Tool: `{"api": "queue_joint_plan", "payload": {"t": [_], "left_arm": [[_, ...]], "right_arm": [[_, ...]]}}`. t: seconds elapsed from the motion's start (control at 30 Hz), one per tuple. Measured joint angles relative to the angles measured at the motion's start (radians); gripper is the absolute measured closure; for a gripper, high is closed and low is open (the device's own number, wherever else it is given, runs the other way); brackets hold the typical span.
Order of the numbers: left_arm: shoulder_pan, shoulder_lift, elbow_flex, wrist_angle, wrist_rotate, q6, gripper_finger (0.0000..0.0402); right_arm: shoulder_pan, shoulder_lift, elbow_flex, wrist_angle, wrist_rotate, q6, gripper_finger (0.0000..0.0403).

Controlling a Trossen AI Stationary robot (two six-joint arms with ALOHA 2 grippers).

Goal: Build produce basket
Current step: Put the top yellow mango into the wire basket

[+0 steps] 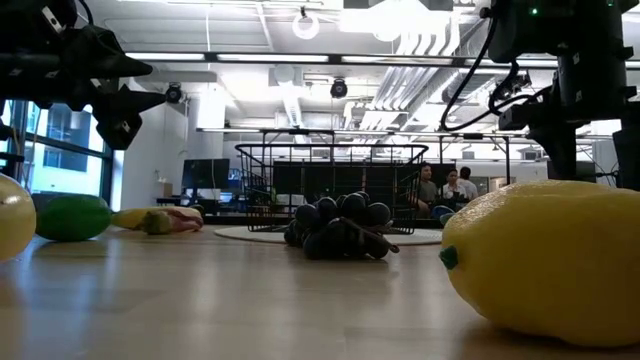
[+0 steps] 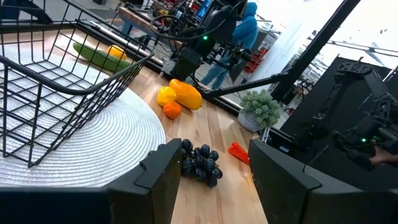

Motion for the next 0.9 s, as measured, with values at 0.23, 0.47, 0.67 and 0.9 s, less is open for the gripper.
{"api": "queue_joint_plan", "payload": {"t": [0.23,0.47,0.67,0.9], "left_arm": [[0.0,0.0,0.0,0.0,0.0,0.002,0.0227],[0.0,0.0,0.0,0.0,0.0,0.002,0.0227],[0.0,0.0,0.0,0.0,0.0,0.002,0.0227],[0.0,0.0,0.0,0.0,0.0,0.0,0.0227]], "right_arm": [[0.009,0.057,0.0,0.035,-0.002,0.0,0.0147],[0.02,0.147,0.0,0.05,-0.044,0.0,0.0147],[0.021,0.209,0.0,0.085,-0.071,0.0,0.0149],[0.043,0.235,0.001,0.088,-0.096,0.001,0.0192]]}}
